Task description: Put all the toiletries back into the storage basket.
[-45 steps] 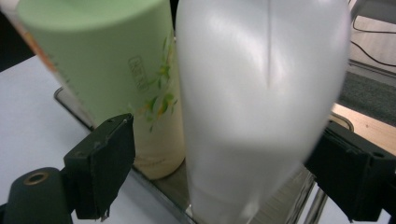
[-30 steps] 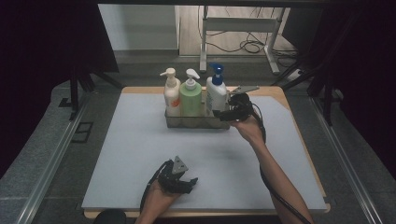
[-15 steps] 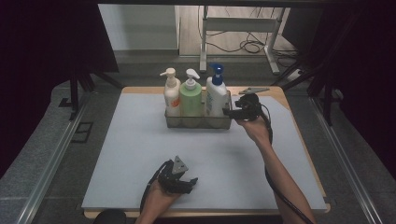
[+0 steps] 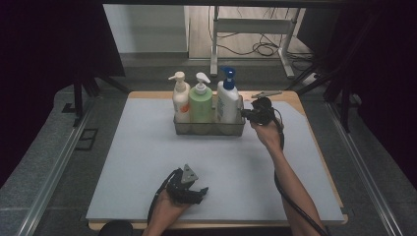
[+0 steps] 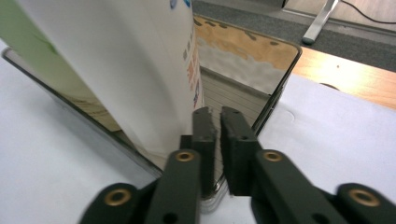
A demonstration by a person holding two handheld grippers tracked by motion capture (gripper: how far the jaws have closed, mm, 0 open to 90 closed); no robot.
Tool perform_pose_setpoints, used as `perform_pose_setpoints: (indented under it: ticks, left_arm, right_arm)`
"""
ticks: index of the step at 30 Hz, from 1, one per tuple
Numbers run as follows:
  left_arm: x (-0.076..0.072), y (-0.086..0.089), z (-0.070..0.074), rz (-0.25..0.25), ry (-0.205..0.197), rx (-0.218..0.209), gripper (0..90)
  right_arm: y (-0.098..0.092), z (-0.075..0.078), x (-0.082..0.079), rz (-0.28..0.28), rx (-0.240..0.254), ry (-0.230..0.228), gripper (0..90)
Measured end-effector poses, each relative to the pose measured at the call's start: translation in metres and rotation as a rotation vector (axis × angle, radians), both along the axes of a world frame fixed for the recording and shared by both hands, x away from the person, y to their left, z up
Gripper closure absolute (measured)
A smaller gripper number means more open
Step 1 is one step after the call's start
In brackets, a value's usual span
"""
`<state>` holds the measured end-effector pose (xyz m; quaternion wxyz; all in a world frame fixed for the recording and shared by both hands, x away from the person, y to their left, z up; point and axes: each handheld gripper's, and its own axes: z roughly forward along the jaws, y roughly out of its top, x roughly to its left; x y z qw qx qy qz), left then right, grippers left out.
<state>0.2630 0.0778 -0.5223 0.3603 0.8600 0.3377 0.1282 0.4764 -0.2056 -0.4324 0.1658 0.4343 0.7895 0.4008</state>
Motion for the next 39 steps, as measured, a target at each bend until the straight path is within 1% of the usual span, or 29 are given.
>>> perform_pose_setpoints:
  ticks: [1, 2, 5, 7, 10, 12, 15, 20, 30, 36, 39]
  left_arm:
    - [0.0, 0.0, 0.0, 0.0, 0.0, 0.0, 26.6]
    - [0.0, 0.0, 0.0, 0.0, 0.0, 0.0, 26.6]
    - [0.0, 0.0, 0.001, -0.002, 0.003, 0.007, 26.6]
    - [0.0, 0.0, 0.001, -0.002, 0.003, 0.007, 26.6]
    - [0.0, 0.0, 0.0, -0.001, 0.003, 0.004, 26.6]
    - [0.0, 0.0, 0.0, 0.0, 0.003, 0.004, 26.6]
    - [0.0, 0.0, 0.0, -0.002, 0.002, 0.004, 26.6]
    - [0.0, 0.0, 0.0, -0.001, 0.003, 0.004, 26.6]
    - [0.0, 0.0, 0.0, -0.001, 0.003, 0.004, 26.6]
    - [0.0, 0.0, 0.0, 0.0, 0.002, 0.002, 26.6]
    - [0.0, 0.0, 0.0, 0.0, 0.002, 0.002, 26.6]
  right_arm:
    - [0.001, -0.002, 0.002, 0.001, -0.001, 0.003, 89.2]
    - [0.003, -0.003, 0.003, 0.0, 0.001, 0.006, 89.6]
    - [0.008, -0.007, 0.007, -0.001, -0.011, 0.017, 89.8]
    - [0.011, -0.009, 0.011, -0.005, -0.031, 0.019, 89.8]
    - [0.014, -0.012, 0.015, -0.016, -0.033, 0.031, 89.8]
    - [0.016, -0.014, 0.018, -0.014, -0.031, 0.039, 89.8]
    - [0.018, -0.017, 0.02, -0.01, -0.041, 0.043, 89.8]
    - [0.021, -0.023, 0.023, -0.015, -0.039, 0.064, 89.7]
    - [0.022, -0.027, 0.025, -0.013, -0.034, 0.075, 89.6]
    - [0.025, -0.028, 0.025, -0.007, -0.027, 0.082, 89.5]
    - [0.028, -0.03, 0.024, -0.002, -0.031, 0.085, 89.5]
